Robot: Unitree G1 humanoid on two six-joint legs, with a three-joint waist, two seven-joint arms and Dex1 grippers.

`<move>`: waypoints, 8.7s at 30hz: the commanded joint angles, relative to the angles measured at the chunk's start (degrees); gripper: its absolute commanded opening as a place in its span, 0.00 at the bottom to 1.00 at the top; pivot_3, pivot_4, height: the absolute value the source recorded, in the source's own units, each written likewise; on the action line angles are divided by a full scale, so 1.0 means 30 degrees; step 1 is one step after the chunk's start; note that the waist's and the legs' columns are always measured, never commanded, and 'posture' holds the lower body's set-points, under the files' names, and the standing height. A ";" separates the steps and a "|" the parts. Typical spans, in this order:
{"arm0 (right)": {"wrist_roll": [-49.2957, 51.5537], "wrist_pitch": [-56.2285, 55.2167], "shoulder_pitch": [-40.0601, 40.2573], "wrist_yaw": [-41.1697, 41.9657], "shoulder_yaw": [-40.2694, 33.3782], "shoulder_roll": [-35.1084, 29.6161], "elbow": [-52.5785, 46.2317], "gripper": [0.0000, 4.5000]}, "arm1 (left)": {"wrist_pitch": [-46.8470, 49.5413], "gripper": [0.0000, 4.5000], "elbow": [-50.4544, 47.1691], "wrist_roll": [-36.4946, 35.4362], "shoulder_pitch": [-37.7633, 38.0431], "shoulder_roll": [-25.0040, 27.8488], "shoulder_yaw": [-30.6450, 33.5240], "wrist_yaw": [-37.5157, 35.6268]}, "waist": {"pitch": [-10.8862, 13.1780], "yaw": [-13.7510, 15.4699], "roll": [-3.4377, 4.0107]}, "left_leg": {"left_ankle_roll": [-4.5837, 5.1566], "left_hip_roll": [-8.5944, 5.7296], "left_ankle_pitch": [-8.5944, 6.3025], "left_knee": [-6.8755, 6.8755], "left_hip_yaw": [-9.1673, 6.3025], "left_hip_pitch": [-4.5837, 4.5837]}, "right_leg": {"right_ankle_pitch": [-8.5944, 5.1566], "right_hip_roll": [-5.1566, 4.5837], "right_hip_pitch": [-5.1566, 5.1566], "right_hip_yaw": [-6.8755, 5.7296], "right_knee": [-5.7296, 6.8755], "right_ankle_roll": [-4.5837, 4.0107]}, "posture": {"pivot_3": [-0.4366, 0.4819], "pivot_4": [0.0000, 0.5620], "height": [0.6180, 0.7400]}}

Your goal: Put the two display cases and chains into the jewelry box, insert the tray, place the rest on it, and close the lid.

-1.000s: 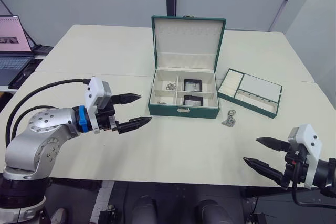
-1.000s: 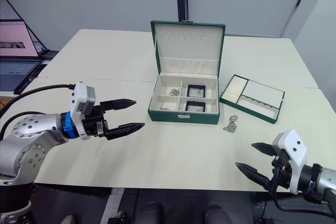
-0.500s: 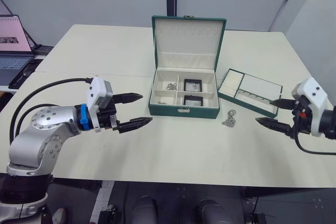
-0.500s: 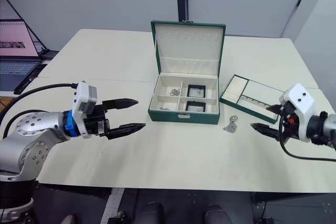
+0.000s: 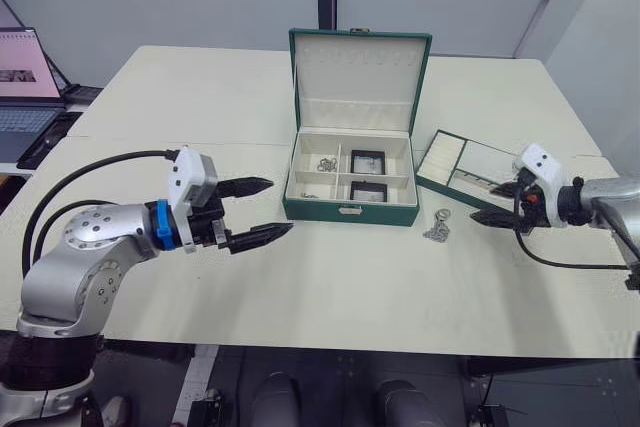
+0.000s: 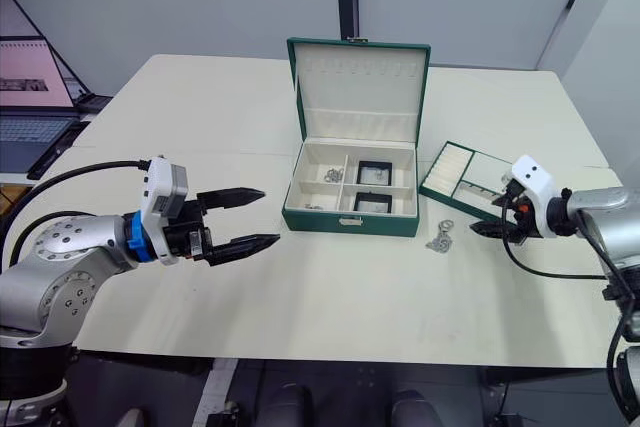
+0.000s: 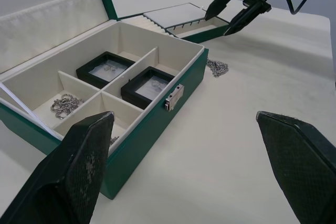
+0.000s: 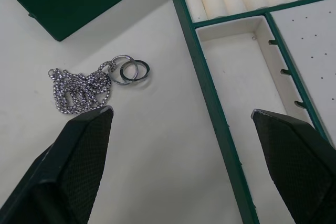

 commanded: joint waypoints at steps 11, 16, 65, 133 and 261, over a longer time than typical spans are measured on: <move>-0.2394 -0.2932 -0.2633 0.0943 -0.0068 0.1773 0.4935 1.00 | -0.0010 1.00 -0.1415 -0.0568 0.0552 0.0281 0.0904 0.0576 | 0.0014 -0.0005 0.0023 | -0.0003 0.0000 0.0002 0.0004 0.0003 0.0002 | 0.0001 -0.0001 0.0006 -0.0001 0.0004 -0.0001 | 0.48 0.27 1.00; -0.2817 -0.3524 -0.2791 0.1104 -0.0185 0.1980 0.5662 0.79 | -0.0042 1.00 -0.1502 -0.0524 0.0545 0.0157 0.0834 0.0729 | 0.0014 -0.0006 0.0023 | -0.0003 -0.0001 0.0002 0.0005 0.0001 0.0002 | 0.0001 -0.0002 0.0007 -0.0001 0.0004 -0.0001 | 0.48 0.27 1.00; 0.1750 0.7303 -0.2227 0.4315 -0.1013 -0.3150 -1.2666 0.00 | -0.1876 1.00 0.3026 -0.0658 0.0058 0.1012 0.2303 -0.3282 | 0.0125 -0.0034 0.0210 | 0.0003 0.0013 -0.0001 -0.0007 0.0061 -0.0005 | 0.0000 0.0002 -0.0089 0.0052 0.0066 0.0000 | 0.48 0.27 1.00; -0.5315 -0.1238 -0.9249 0.4879 0.5251 0.8188 0.0889 0.00 | -0.0141 1.00 0.0405 -0.2239 0.2811 0.2059 0.4962 -0.2144 | 0.0133 -0.0049 0.0192 | 0.0003 0.0031 -0.0001 -0.0006 0.0071 -0.0010 | 0.0001 0.0001 -0.0138 0.0039 0.0093 -0.0003 | 0.48 0.27 1.00; 0.2672 0.7512 1.2980 -1.3428 -0.5690 0.5959 -2.0812 0.99 | -0.3495 1.00 0.2365 0.0105 -0.1882 -0.0513 -0.1528 -0.5965 | 0.0124 0.0000 -0.0069 | 0.0028 -0.0016 -0.0017 -0.0013 -0.0006 -0.0036 | -0.0001 0.0017 -0.0075 0.0048 0.0059 0.0002 | 0.48 0.27 1.00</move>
